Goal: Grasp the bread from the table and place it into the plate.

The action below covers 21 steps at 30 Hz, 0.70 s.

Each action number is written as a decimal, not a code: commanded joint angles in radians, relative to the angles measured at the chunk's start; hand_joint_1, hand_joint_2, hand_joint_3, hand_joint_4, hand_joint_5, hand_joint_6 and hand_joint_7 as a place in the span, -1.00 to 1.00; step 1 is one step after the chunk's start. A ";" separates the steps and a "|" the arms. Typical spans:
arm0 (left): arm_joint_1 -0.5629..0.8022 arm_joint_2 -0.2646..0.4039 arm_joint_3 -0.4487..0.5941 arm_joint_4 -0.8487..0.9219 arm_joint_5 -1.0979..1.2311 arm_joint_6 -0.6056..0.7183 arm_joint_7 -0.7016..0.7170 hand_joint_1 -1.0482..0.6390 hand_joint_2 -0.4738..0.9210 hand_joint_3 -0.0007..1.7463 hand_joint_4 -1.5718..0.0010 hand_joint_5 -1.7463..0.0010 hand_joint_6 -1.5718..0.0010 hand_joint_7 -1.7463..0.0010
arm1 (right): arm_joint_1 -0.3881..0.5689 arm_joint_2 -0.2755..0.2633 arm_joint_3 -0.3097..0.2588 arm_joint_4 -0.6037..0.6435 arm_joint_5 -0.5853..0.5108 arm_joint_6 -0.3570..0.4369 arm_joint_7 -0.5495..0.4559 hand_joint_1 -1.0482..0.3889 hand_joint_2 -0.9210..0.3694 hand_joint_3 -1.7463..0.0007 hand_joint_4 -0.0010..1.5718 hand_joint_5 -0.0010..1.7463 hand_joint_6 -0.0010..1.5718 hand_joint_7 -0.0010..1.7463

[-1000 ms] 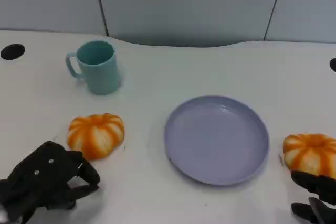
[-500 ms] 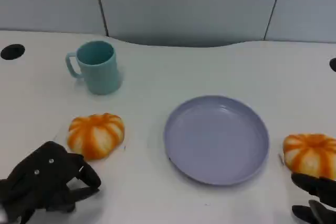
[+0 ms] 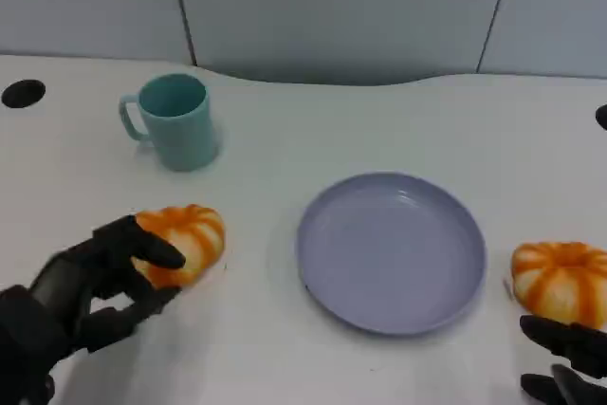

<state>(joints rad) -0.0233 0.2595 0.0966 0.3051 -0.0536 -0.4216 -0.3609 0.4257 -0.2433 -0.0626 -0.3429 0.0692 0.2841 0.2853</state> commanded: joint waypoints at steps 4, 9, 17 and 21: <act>-0.098 0.208 -0.038 -0.028 0.548 -0.201 0.275 -0.58 1.00 -0.77 0.85 0.09 0.55 0.77 | 0.010 -0.006 0.005 -0.027 -0.006 0.007 -0.008 -0.27 -1.00 0.44 -0.19 -0.97 -0.39 -0.99; -0.176 0.298 -0.109 -0.141 0.736 -0.035 0.209 -0.77 1.00 -0.88 0.99 0.63 0.72 0.99 | 0.014 -0.001 0.007 -0.037 -0.005 0.017 -0.013 -0.28 -1.00 0.44 -0.19 -0.97 -0.38 -0.99; -0.328 0.358 -0.266 -0.125 0.805 0.110 0.017 -0.85 0.99 -0.97 1.00 0.99 0.91 0.99 | 0.029 0.003 0.010 -0.067 0.004 0.047 -0.020 -0.28 -1.00 0.43 -0.21 -0.98 -0.40 -1.00; -0.400 0.346 -0.332 -0.043 0.828 0.123 0.027 -0.87 0.99 -0.98 0.95 0.98 0.87 0.97 | 0.035 0.002 0.013 -0.075 -0.002 0.047 -0.022 -0.28 -1.00 0.43 -0.21 -0.98 -0.39 -0.99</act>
<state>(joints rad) -0.3803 0.5961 -0.2011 0.2170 0.7545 -0.3142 -0.3309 0.4512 -0.2383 -0.0498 -0.4035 0.0665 0.3268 0.2672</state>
